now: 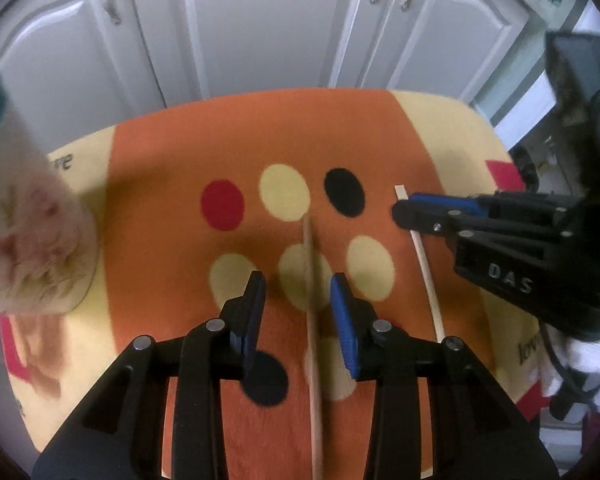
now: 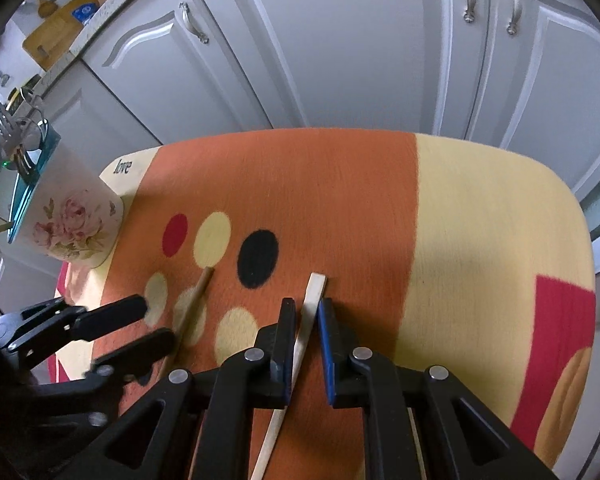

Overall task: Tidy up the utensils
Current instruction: 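Lower the left tool onto a wooden chopstick while the right tool lowers onto the other, then close the left tool on one chopstick while the right tool grips the other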

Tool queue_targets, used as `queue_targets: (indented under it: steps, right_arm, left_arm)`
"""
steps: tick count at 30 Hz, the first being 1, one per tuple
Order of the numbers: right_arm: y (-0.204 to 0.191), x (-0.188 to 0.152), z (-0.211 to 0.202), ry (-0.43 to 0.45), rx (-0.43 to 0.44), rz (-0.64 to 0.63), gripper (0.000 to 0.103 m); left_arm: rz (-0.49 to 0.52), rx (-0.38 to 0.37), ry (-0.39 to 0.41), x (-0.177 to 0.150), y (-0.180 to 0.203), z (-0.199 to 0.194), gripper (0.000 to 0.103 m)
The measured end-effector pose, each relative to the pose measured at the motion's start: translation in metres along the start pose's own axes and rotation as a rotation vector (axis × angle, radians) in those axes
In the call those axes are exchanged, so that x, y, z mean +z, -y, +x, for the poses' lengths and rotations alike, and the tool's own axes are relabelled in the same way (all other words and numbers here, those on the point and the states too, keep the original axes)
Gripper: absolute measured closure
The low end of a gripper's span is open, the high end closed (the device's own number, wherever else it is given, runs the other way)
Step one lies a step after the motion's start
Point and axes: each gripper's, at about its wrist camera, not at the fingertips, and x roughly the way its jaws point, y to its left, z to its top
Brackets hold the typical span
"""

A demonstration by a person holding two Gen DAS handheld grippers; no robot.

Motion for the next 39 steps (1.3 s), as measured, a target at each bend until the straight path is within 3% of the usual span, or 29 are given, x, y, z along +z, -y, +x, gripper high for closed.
queue_targets:
  steps: [4,5,6,7,10,17,23,32,39]
  right_arm:
    - [0.001,0.003,0.002,0.003,0.016,-0.016,0.092]
    - [0.002,0.003,0.002,0.006,0.019,-0.020,0.092]
    - [0.002,0.002,0.001,0.012,0.019,-0.030,0.092]
    - [0.001,0.000,0.000,0.012,0.017,-0.035,0.092]
    - [-0.001,-0.006,-0.010,0.031,0.047,-0.035,0.093]
    - [-0.007,-0.020,-0.048,0.109,0.134,-0.030,0.094]
    - [-0.016,-0.026,-0.068,0.140,0.146,-0.038,0.094]
    - [-0.017,-0.026,-0.053,0.092,0.073,-0.047,0.094]
    - [-0.017,-0.017,-0.018,-0.013,0.012,-0.067,0.090]
  left_arm:
    - [0.040,0.009,-0.004,-0.002,0.003,0.008,0.071]
    - [0.046,0.008,0.002,0.000,0.004,0.008,0.075]
    - [0.051,0.014,0.004,0.000,0.005,0.009,0.095]
    - [0.052,0.010,0.003,0.001,0.005,0.010,0.097]
    - [0.028,-0.033,-0.004,-0.003,0.002,0.003,0.098]
    - [0.029,-0.029,0.086,-0.011,0.002,-0.036,0.098]
    - [0.034,-0.022,0.124,-0.018,0.001,-0.055,0.098]
    - [0.028,-0.017,0.142,-0.021,-0.001,-0.065,0.098]
    - [-0.004,-0.031,0.151,-0.022,-0.013,-0.072,0.098]
